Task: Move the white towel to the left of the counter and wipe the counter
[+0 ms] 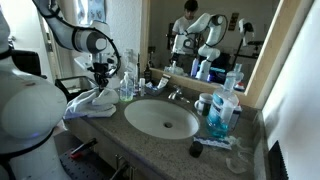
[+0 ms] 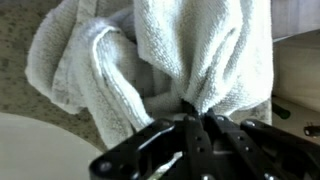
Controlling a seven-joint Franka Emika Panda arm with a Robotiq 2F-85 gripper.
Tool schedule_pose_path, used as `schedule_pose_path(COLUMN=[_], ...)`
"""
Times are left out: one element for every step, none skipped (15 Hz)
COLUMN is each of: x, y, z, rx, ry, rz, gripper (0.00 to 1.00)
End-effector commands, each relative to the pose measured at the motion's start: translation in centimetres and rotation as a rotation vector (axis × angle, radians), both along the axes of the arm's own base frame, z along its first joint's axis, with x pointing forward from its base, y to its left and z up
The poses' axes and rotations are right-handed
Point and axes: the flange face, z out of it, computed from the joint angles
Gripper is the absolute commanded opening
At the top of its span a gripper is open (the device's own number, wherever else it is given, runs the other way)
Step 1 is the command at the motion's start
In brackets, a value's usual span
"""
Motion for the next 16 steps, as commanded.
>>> schedule_pose_path(x=[-0.7, -0.7, -0.8, -0.8, -0.9, -0.9, -0.8, -0.8, -0.7, -0.8, -1.0, -1.2, -1.5, -1.8, -2.0, -2.1], y=[-4.5, -5.7, -7.0, -8.1, -9.2, -9.8, -9.7, -9.2, -8.0, -6.8, -5.2, -3.7, -1.7, -0.1, 1.8, 3.4], z=[-1.8, -2.1, -2.5, -2.7, -2.9, -3.1, -3.4, -3.6, -3.6, -3.6, -3.4, -3.3, -3.1, -3.1, -3.0, -3.1], rx=[-0.104, -0.133, -0.158, -0.182, -0.197, -0.203, -0.198, -0.182, -0.147, -0.12, -0.09, -0.059, -0.037, -0.027, -0.022, -0.016], ry=[0.058, 0.065, 0.076, 0.082, 0.091, 0.102, 0.113, 0.124, 0.128, 0.128, 0.123, 0.122, 0.113, 0.102, 0.089, 0.074], rz=[-0.051, -0.068, -0.091, -0.113, -0.134, -0.148, -0.153, -0.147, -0.131, -0.122, -0.104, -0.084, -0.057, -0.027, 0.009, 0.036], gripper=[0.06, 0.06, 0.06, 0.06, 0.06, 0.06, 0.06, 0.06, 0.06, 0.06, 0.06, 0.06, 0.06, 0.06, 0.06, 0.06])
